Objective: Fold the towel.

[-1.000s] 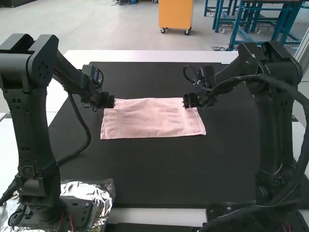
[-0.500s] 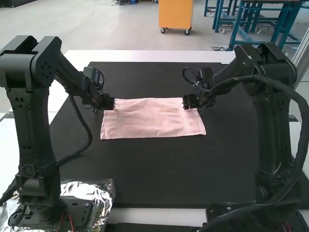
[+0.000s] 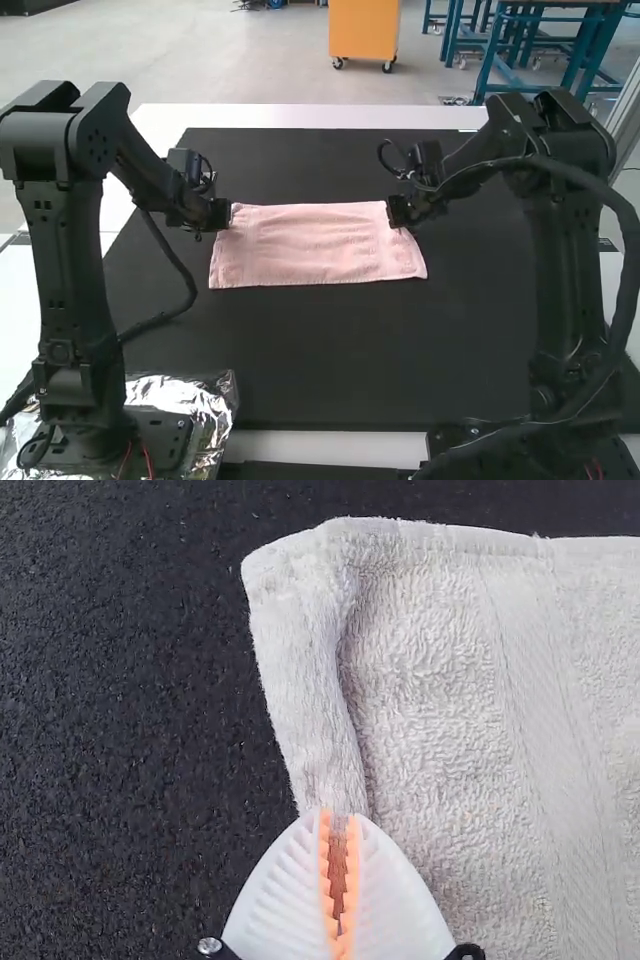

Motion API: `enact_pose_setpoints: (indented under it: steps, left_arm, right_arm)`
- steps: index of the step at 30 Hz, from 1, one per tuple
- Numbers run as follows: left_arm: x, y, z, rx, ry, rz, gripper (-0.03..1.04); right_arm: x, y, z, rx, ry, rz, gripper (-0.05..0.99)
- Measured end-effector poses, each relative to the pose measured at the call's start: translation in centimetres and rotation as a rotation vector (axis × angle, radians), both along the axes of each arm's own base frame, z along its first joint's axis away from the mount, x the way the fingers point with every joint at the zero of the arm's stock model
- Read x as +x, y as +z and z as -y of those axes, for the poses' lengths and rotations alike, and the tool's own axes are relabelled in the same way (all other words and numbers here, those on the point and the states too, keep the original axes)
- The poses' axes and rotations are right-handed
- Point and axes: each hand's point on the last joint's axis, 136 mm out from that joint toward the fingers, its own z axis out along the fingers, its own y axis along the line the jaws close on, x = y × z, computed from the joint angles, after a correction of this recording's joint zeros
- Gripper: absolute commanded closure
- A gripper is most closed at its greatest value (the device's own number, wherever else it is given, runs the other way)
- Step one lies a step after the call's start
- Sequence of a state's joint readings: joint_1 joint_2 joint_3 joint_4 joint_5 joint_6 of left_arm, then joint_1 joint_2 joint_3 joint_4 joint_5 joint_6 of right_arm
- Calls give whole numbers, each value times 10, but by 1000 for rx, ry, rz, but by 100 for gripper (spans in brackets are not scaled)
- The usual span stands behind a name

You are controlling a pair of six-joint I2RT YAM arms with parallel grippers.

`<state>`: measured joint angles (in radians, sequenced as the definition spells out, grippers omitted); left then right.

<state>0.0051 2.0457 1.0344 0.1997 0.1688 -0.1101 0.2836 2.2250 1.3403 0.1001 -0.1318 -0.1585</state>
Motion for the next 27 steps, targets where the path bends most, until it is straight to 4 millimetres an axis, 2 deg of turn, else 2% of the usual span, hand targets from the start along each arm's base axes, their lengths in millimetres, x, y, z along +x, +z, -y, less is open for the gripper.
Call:
enact_pose_setpoints:
  steps: [6,12,16,22,27]
  left_arm:
    - [-4,-1,5,-41,-16,-17,99]
    - [-14,8,7,-59,-28,-59,99]
    - [-17,23,8,-61,-31,-56,98]
    - [-24,50,9,-58,-40,-40,98]
    - [-31,70,10,-59,-49,-11,98]
  right_arm:
    - [0,1,0,2,3,2,96]
    - [-3,8,1,0,1,-11,96]
    - [-3,30,0,13,3,9,96]
    - [-3,74,9,53,-3,52,96]
    - [-18,83,22,67,-13,36,96]
